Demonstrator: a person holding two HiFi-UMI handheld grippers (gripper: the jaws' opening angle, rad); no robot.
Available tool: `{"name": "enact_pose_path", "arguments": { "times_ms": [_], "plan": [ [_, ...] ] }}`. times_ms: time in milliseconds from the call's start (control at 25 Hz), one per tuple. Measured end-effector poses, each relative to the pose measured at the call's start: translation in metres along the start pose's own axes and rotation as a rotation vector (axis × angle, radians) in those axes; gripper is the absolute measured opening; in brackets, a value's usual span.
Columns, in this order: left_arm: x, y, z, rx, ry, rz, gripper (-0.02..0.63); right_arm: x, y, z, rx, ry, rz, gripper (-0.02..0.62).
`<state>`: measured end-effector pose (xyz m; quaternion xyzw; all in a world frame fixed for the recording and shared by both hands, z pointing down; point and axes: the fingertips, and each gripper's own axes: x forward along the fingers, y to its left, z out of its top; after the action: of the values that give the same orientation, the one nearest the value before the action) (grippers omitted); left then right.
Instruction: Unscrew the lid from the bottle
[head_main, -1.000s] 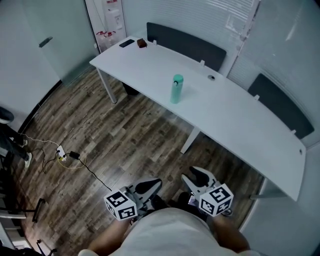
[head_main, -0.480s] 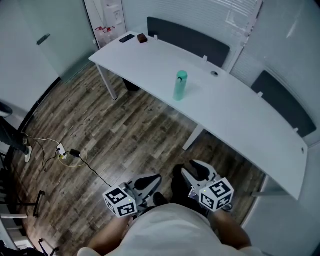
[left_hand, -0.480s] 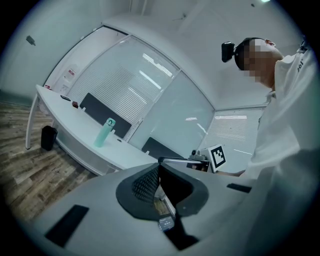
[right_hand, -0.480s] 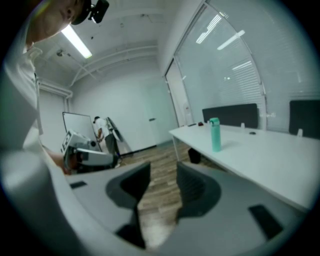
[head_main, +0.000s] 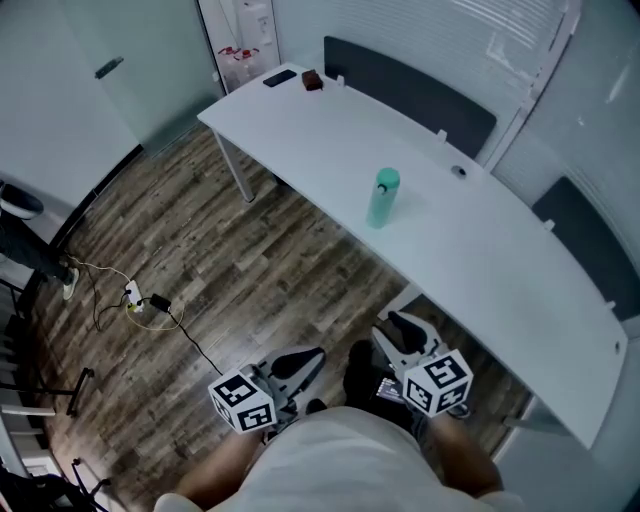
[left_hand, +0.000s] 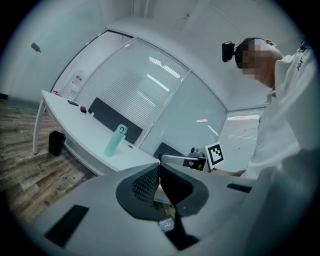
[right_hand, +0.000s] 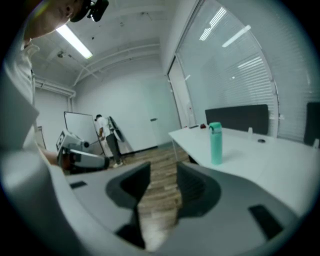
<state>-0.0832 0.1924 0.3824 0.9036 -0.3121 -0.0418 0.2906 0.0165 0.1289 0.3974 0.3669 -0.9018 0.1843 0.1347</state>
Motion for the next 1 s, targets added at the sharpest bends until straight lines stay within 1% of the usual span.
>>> {"name": "enact_pose_path", "arguments": {
  "times_ms": [160, 320, 560, 760, 880, 1000],
  "plan": [
    [0.04, 0.022, 0.018, 0.006, -0.011, 0.027, 0.023, 0.017, -0.044, 0.014, -0.009, 0.016, -0.004, 0.164],
    [0.074, 0.041, 0.04, 0.006, -0.021, 0.049, 0.023, 0.033, -0.077, 0.032, -0.023, 0.027, -0.003, 0.164],
    [0.121, 0.065, 0.052, -0.016, -0.003, 0.073, 0.023, 0.053, -0.121, 0.046, -0.005, 0.038, -0.011, 0.164],
    [0.153, 0.078, 0.055, -0.014, 0.017, 0.09, 0.023, 0.061, -0.146, 0.05, 0.008, 0.046, 0.012, 0.164],
    [0.162, 0.082, 0.055, -0.022, 0.02, 0.114, 0.024, 0.063, -0.155, 0.048, 0.017, 0.046, 0.017, 0.164],
    [0.166, 0.083, 0.054, -0.025, 0.035, 0.114, 0.025, 0.064, -0.158, 0.049, 0.027, 0.045, 0.013, 0.164]
  ]
}}
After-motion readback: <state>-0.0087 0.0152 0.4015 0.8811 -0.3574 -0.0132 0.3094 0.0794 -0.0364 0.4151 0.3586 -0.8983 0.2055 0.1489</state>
